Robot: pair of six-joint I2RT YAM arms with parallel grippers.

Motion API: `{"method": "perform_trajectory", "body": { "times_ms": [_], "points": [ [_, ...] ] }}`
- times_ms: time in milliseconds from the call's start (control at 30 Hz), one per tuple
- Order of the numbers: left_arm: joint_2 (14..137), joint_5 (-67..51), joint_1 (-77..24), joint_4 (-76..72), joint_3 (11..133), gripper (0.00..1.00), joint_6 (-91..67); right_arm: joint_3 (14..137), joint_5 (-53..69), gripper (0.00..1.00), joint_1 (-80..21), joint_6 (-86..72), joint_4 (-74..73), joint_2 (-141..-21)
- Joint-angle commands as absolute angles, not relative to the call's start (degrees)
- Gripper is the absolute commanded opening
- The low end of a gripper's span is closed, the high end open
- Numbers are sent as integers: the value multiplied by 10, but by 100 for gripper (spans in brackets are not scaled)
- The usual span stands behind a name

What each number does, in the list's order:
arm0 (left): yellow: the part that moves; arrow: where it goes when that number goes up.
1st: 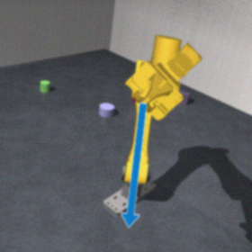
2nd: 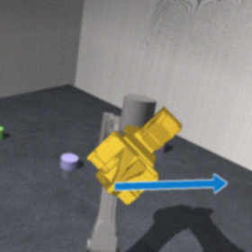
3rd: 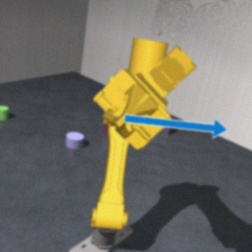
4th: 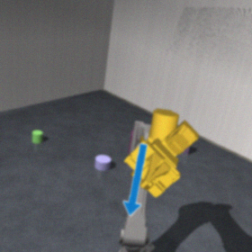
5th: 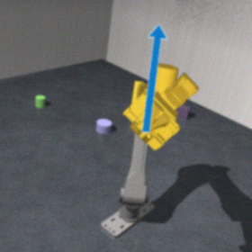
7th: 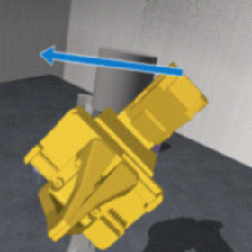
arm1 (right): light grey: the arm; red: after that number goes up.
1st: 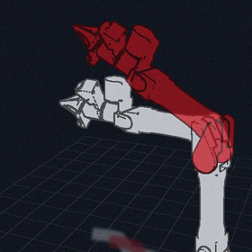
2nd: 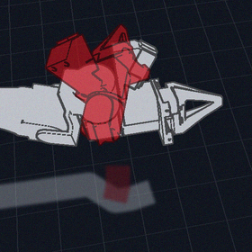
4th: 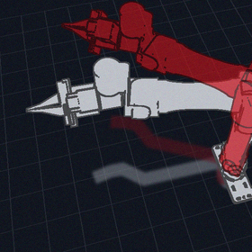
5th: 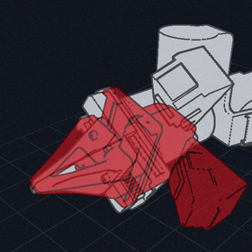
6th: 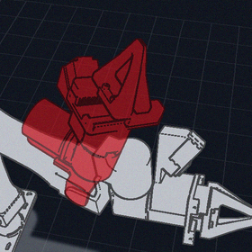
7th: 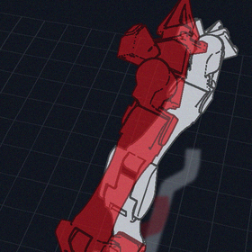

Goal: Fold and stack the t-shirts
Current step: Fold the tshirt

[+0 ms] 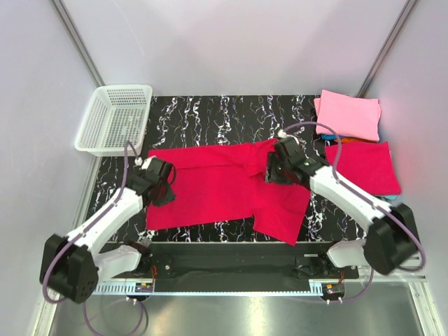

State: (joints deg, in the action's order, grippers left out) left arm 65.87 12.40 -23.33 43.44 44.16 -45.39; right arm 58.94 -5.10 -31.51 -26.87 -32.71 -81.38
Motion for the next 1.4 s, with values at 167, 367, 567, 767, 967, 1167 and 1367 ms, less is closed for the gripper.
{"method": "perform_trajectory", "body": {
  "times_ms": [167,367,567,767,967,1167,1367],
  "points": [
    [472,123,-231,487,298,20,-578,449,-61,50,-320,-413,-351,-721],
    [432,209,-274,606,336,11,-684,418,-57,50,-318,-445,-369,-672],
    [505,262,-276,635,360,16,-710,403,-56,54,-320,-466,-379,-635],
    [531,284,-278,630,355,25,-748,401,-46,56,-319,-467,-374,-636],
    [592,280,-286,626,362,27,-744,403,-37,57,-318,-459,-370,-642],
    [711,308,-298,629,384,30,-749,403,-31,59,-320,-450,-368,-638],
    [751,315,-299,625,388,40,-748,405,-25,61,-319,-441,-369,-635]
  ]
}}
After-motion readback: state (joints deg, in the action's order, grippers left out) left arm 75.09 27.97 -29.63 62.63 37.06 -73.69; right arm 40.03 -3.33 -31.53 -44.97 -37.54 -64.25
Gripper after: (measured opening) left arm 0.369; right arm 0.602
